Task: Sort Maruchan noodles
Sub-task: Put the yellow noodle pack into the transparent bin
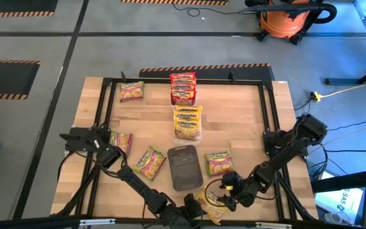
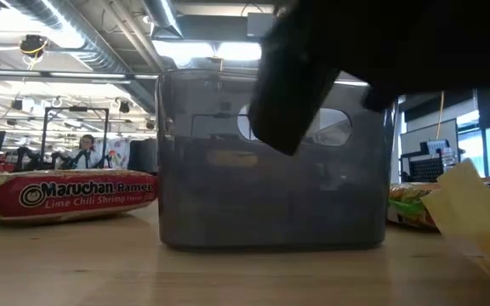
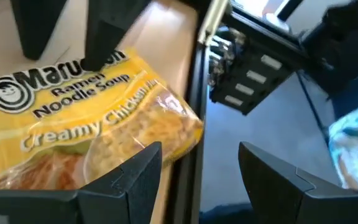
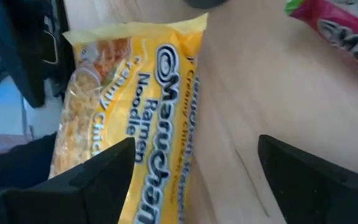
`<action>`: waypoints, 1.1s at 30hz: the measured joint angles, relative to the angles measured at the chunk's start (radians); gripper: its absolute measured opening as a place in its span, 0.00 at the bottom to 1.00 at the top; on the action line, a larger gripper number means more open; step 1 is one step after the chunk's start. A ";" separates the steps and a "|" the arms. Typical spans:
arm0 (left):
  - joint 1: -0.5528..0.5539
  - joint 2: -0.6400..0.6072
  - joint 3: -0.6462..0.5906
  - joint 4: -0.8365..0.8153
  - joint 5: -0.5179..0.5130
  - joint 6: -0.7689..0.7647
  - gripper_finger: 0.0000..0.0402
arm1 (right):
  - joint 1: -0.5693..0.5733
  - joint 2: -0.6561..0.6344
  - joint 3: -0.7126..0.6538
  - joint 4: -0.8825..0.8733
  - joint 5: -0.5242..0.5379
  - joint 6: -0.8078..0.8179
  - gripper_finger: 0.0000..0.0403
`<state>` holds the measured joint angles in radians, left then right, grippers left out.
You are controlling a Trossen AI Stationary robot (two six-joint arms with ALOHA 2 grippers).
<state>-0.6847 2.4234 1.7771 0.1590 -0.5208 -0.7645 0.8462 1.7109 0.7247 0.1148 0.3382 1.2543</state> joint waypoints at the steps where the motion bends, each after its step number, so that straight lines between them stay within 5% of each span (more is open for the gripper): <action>1: 0.002 0.006 0.001 0.000 0.003 -0.023 0.52 | -0.004 0.009 0.000 0.023 -0.003 0.001 0.80; 33: 0.077 0.024 0.002 -0.050 0.136 -0.170 0.52 | -0.004 0.040 0.001 0.120 -0.126 0.111 0.78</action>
<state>-0.6075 2.4474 1.7790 0.1093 -0.3848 -0.9348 0.8425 1.7508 0.7261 0.2352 0.2124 1.3655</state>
